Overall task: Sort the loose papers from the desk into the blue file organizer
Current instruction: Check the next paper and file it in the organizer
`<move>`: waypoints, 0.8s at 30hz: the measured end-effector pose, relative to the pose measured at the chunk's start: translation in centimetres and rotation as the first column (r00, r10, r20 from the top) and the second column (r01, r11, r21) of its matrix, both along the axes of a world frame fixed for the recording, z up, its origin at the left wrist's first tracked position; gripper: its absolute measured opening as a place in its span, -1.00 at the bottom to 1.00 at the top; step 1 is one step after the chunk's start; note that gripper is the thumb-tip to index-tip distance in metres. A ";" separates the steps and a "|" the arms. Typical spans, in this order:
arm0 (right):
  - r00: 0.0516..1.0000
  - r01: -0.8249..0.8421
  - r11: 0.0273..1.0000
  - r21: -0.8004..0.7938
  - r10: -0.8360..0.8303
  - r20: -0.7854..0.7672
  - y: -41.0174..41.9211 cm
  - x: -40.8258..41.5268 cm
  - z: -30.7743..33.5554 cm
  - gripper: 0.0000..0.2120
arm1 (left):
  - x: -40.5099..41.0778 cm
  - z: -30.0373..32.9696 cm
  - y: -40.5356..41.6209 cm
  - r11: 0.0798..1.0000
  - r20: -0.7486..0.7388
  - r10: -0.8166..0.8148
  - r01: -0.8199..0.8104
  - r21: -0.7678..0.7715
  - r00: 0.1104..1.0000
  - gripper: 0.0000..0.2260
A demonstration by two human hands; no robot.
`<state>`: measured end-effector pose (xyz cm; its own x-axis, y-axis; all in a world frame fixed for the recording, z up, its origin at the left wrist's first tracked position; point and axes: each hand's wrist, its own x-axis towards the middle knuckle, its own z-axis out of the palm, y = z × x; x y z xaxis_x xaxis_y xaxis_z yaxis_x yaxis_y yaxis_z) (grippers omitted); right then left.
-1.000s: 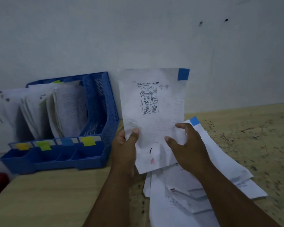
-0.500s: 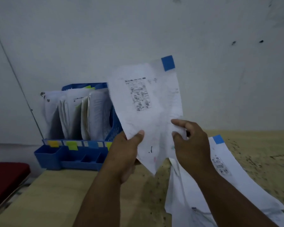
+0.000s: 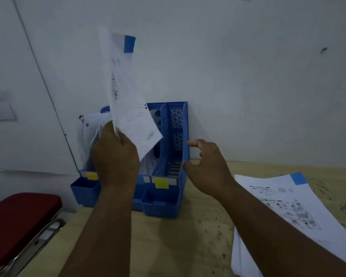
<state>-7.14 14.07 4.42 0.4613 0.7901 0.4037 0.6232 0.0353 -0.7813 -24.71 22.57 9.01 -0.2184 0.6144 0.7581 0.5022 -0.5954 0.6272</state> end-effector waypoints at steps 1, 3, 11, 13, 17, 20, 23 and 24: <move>1.000 -0.003 1.000 -0.004 0.003 -0.007 0.1 -0.1 -0.1 -0.45 | -0.2 0.1 0.4 1.000 -0.027 0.021 -0.021 0.022 0.999 -0.73; 1.000 -0.005 1.000 -0.009 0.005 -0.011 0.3 -0.4 -0.3 -0.47 | -0.4 0.3 1.1 0.999 -0.056 0.044 -0.043 0.018 0.997 -0.74; 1.000 -0.007 1.000 -0.003 0.007 0.019 0.5 -0.3 -0.3 -0.52 | 1.7 -1.8 2.7 1.000 -0.159 -0.017 0.013 -0.025 0.987 -0.76; 1.000 -0.002 1.000 -0.003 0.002 0.024 0.5 -0.3 -0.3 -0.53 | 2.4 -2.6 2.9 0.997 -0.167 -0.067 0.062 -0.036 0.984 -0.75; 1.000 -0.002 1.000 0.011 0.001 0.026 0.1 0.1 -0.4 -0.55 | 3.4 -3.9 3.4 0.999 -0.163 -0.037 0.033 -0.029 0.986 -0.76; 1.000 0.008 1.000 0.007 -0.008 0.024 -0.2 0.4 -0.4 -0.57 | 3.7 -4.9 4.3 0.998 -0.170 -0.026 0.015 -0.065 0.985 -0.84; 1.000 0.020 1.000 0.004 -0.020 0.022 -0.4 0.8 -0.4 -0.56 | 4.1 -5.2 5.5 0.988 -0.083 -0.026 0.013 -0.153 0.996 -0.85; 0.999 0.024 1.000 0.005 -0.025 0.024 -0.5 1.0 -0.5 -0.56 | 4.3 -5.0 5.8 0.985 -0.023 -0.028 0.024 -0.172 0.999 -0.83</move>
